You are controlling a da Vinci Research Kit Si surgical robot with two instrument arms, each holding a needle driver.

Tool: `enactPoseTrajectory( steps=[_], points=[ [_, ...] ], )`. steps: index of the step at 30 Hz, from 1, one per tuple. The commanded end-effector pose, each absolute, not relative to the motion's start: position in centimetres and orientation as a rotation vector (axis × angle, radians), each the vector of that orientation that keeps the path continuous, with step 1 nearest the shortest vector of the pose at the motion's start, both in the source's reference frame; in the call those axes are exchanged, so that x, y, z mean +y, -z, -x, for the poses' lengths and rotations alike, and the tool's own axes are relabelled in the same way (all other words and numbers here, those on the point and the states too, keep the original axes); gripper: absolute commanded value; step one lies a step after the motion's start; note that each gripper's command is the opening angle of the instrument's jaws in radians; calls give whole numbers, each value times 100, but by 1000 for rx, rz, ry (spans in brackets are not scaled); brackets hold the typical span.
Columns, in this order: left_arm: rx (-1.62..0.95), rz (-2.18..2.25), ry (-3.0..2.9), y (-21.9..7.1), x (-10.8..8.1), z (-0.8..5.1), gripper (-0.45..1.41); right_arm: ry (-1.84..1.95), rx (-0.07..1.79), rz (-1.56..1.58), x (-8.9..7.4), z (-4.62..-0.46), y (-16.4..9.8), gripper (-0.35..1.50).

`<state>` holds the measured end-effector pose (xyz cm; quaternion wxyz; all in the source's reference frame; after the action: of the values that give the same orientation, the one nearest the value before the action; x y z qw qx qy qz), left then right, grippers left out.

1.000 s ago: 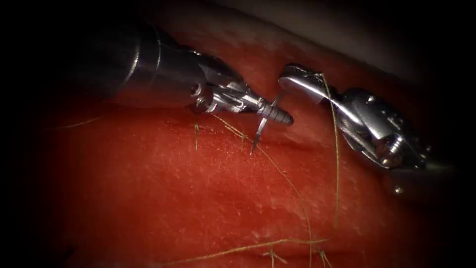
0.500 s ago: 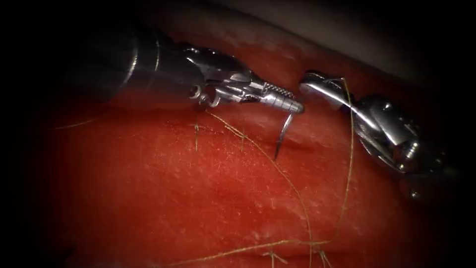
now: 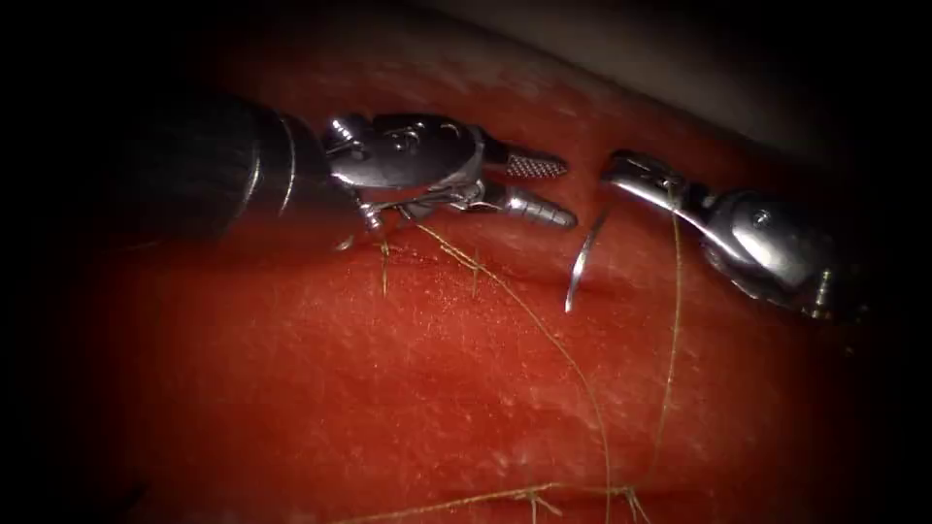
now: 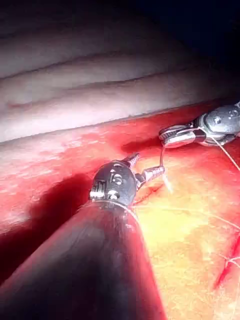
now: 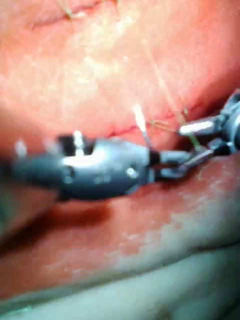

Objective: Wound Closure

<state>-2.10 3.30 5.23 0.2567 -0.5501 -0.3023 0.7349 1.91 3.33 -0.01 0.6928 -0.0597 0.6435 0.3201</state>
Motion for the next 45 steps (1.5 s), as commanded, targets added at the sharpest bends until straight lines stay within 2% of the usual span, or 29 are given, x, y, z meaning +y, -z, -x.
enactPoseTrajectory(
  steps=[1, 2, 6, 13, 25, 33, 45],
  points=[
    [-804, 1479, -2035, -536, 324, 215, 49, -693, 1435, 152, 339, -197, -4, -35],
    [-779, 1452, -2100, -545, 320, 215, 37, -662, 1429, 174, 340, -197, -4, -35],
    [-754, 1394, -2163, -557, 313, 216, 20, -614, 1415, 223, 342, -197, -4, -35],
    [-752, 1198, -2309, -534, 294, 230, 9, -531, 1368, 298, 343, -198, -2, -35],
    [-815, 971, -2532, -503, 235, 244, 11, -446, 1388, 351, 339, -214, -5, -35],
    [-857, 843, -2543, -542, 220, 224, 8, -375, 1422, 362, 333, -231, -7, -35],
    [-899, 821, -2529, -527, 199, 212, 13, -321, 1406, 417, 331, -229, -19, -35]
  ],
)
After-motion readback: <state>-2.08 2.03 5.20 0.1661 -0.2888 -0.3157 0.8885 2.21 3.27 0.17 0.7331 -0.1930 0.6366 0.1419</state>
